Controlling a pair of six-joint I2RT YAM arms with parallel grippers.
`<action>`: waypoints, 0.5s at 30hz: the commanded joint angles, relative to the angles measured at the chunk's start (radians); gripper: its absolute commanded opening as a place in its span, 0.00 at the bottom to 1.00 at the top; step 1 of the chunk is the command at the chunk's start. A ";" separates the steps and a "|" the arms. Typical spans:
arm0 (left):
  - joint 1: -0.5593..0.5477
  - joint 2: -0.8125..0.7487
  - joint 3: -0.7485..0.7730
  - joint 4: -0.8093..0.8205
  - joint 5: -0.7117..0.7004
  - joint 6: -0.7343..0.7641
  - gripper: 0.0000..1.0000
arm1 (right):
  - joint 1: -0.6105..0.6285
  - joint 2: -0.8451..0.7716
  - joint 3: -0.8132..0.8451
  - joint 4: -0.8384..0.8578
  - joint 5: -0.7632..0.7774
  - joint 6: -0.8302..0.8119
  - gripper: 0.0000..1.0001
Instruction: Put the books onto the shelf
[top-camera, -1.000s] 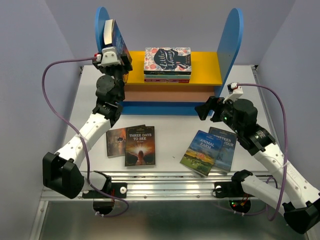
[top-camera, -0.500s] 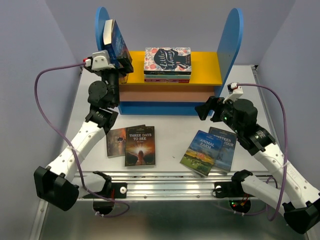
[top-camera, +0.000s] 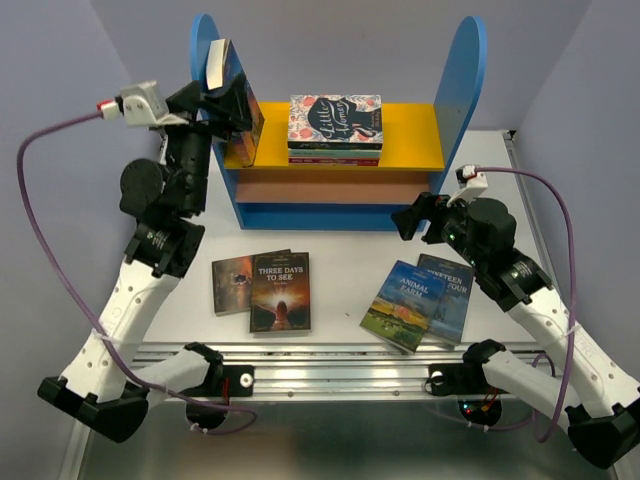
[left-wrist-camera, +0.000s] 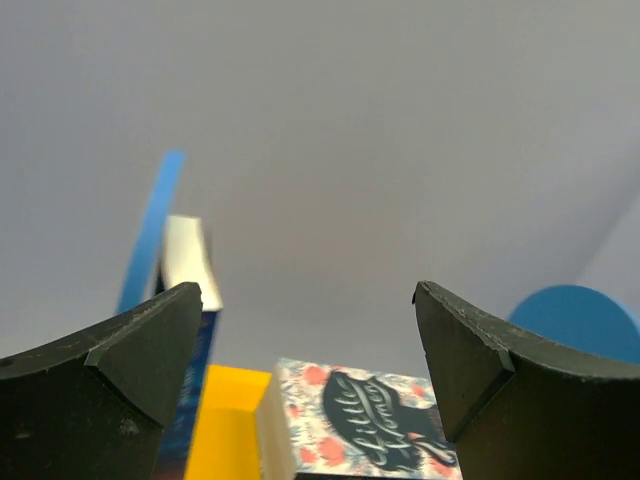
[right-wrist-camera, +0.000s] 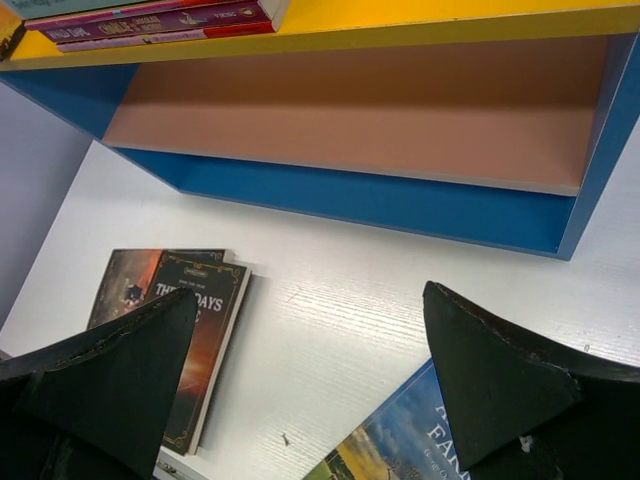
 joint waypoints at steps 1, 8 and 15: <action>-0.028 0.139 0.281 -0.231 0.275 -0.011 0.99 | 0.002 -0.032 0.019 0.022 0.018 -0.014 1.00; -0.153 0.364 0.546 -0.420 0.151 0.050 0.99 | 0.002 -0.061 -0.001 0.022 0.038 -0.011 1.00; -0.153 0.516 0.705 -0.543 -0.075 0.002 0.50 | 0.002 -0.070 -0.005 0.017 0.053 -0.015 1.00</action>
